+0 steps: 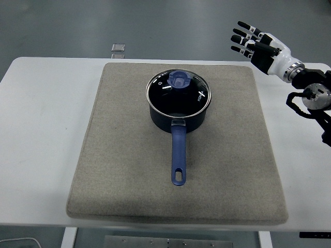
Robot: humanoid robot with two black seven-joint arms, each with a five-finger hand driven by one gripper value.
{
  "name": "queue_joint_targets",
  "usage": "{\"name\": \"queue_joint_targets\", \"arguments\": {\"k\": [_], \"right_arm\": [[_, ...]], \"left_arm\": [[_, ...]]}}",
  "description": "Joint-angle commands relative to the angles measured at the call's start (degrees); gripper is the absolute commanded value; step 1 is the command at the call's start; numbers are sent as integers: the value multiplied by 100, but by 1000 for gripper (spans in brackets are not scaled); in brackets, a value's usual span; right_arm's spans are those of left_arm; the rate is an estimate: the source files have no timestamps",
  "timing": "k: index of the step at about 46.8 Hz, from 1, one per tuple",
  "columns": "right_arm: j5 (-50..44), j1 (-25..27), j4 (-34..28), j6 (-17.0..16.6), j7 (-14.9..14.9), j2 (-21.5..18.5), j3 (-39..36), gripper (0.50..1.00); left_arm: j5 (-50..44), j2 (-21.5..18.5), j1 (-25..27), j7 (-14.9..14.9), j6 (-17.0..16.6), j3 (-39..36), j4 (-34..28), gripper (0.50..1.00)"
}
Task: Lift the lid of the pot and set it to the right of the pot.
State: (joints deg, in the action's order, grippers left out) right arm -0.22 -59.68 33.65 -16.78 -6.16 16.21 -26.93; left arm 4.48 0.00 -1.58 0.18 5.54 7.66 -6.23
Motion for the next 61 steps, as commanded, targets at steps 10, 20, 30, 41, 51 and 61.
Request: {"name": "queue_joint_targets", "arguments": {"k": [10, 20, 30, 41, 51, 61], "right_arm": [[49, 1, 2, 8, -35, -39, -49, 915], [49, 18, 10, 8, -43, -92, -49, 915], [-30, -8, 19, -62, -35, -74, -14, 915], [-144, -166, 19, -80, -26, -30, 74, 915], [-601, -368, 19, -80, -17, -4, 91, 915], [-1032, -685, 45, -80, -8, 14, 267, 915]], "left_arm": [[0, 0, 0, 0, -9, -1, -1, 1000], [0, 0, 0, 0, -44, -1, 51, 1000], [0, 0, 0, 0, -44, -1, 51, 1000], [0, 0, 0, 0, -44, -1, 51, 1000], [0, 0, 0, 0, -44, -1, 51, 1000], [0, 0, 0, 0, -44, -1, 51, 1000]]}}
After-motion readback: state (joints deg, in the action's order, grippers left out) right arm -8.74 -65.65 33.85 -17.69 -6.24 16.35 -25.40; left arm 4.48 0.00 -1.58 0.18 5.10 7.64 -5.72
